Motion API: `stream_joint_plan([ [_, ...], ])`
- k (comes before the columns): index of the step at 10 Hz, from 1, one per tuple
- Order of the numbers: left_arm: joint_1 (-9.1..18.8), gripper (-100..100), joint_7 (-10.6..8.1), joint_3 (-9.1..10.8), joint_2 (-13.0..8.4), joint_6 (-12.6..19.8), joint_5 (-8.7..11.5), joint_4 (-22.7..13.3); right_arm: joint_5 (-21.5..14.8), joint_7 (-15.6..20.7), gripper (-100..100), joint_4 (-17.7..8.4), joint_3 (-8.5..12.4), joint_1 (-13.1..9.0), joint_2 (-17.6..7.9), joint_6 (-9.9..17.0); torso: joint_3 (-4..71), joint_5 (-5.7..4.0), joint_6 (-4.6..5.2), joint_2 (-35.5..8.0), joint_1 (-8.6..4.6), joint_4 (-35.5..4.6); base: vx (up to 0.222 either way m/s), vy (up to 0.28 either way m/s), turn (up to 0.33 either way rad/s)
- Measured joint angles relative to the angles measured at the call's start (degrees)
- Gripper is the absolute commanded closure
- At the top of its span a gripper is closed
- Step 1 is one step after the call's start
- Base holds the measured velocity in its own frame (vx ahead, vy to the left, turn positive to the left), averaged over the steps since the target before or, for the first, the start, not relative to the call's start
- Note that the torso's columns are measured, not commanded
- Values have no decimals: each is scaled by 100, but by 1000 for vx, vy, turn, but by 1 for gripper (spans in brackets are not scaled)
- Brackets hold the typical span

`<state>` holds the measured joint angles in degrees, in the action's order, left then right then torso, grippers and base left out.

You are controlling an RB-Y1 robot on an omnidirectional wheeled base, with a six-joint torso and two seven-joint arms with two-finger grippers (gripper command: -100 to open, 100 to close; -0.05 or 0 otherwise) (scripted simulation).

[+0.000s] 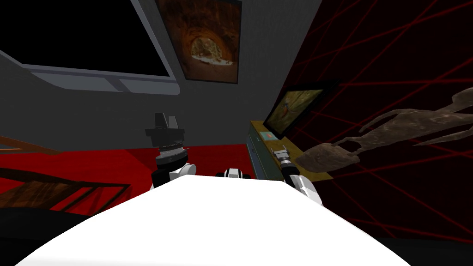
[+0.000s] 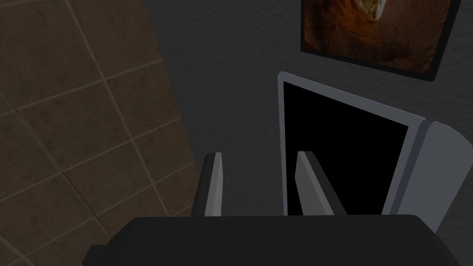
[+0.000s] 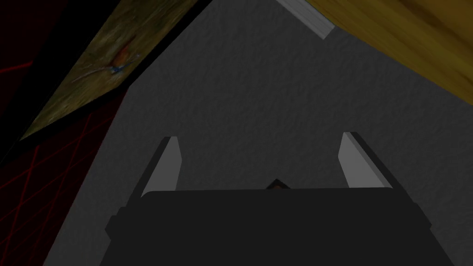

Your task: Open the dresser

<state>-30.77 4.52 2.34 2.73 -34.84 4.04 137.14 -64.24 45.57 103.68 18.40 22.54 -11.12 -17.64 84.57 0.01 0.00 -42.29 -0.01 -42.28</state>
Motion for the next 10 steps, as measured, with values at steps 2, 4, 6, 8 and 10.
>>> stream_joint_plan([
  [2,0,0,0,0,0,0,0,0,-304,259,-100,-201,124,-61,-16,2,1,-2,0,1,-5,0,68,43,31],
  [4,0,0,0,0,0,0,0,0,-611,463,-100,-332,205,-81,-61,44,-2,-1,0,-3,1,-1,66,50,32],
  [6,0,0,0,0,0,0,0,0,-911,679,-100,-453,287,-113,-56,91,5,-15,-13,18,-7,12,46,66,28],
  [8,0,0,0,0,0,0,0,0,-1160,894,-100,-667,428,-207,-143,50,31,-39,-20,66,-50,33,47,64,35],
  [10,0,0,0,0,0,0,0,0,-1429,1051,-100,-748,509,-196,-189,66,51,-61,-37,109,-77,52,47,48,25],
])
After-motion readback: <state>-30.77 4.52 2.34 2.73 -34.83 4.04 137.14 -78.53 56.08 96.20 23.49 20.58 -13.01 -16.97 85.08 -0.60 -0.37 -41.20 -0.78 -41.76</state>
